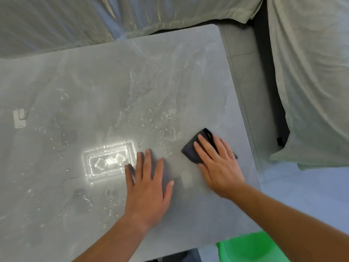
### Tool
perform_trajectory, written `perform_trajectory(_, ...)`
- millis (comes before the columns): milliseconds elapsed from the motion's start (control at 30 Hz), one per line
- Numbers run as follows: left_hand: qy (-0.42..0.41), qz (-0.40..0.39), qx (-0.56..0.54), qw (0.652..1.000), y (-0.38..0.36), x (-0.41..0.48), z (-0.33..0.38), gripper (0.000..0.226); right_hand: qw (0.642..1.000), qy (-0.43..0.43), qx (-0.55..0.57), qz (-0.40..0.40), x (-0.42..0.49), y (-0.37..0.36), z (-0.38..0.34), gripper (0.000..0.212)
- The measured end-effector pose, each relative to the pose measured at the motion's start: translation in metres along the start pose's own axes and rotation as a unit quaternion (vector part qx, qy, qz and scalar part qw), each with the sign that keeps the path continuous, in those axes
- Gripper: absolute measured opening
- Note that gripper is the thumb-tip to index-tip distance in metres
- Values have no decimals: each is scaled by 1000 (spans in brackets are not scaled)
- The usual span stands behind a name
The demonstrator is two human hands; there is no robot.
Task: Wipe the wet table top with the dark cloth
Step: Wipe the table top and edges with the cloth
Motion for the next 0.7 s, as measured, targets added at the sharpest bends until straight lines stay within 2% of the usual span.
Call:
perform_trajectory(133, -12, -8, 4, 1000, -12, -12, 1, 79, 976, -207, 60, 34, 56, 20, 43, 60)
perform_trajectory(200, -19, -8, 3, 1000, -17, -12, -1, 78, 970, -235, 55, 42, 45, 13, 34, 60)
perform_trajectory(267, -21, -3, -3, 1000, -19, -11, -3, 78, 978, -198, 39, 42, 4, -1, 7, 60)
perform_trajectory(367, -26, 0, 1, 1000, -21, -11, -3, 76, 996, -91, 9, 13, -66, -20, -25, 58)
perform_trajectory(433, -29, 1, 2, 1000, -22, -12, -3, 76, 1000, -14, -4, -7, -76, -20, -21, 57)
perform_trajectory(467, -32, 4, 1, 999, -22, -11, -3, 76, 1000, -17, -2, -1, -69, -15, -10, 58)
perform_trajectory(533, -38, 9, -6, 999, -22, -10, -4, 76, 991, -133, 29, 19, -45, -4, 23, 60)
perform_trajectory(600, -43, 17, -16, 999, -23, -12, -5, 75, 961, -268, 63, 36, -40, -3, 45, 62)
perform_trajectory(633, -45, 25, -22, 998, -23, -13, -6, 75, 951, -297, 68, 42, -48, -7, 40, 62)
perform_trajectory(700, -49, 49, -22, 997, -21, -19, -7, 72, 957, -281, 53, 53, -84, -21, 10, 62)
Point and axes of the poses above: each hand's wrist, its own x-axis towards the middle knuckle, its own y-axis out of the back of the hand, z = x × y, the point moved 7 cm from there along x, towards the middle knuckle, and after that the axes turned 13 degrees about -y, right-handed, at the moved point
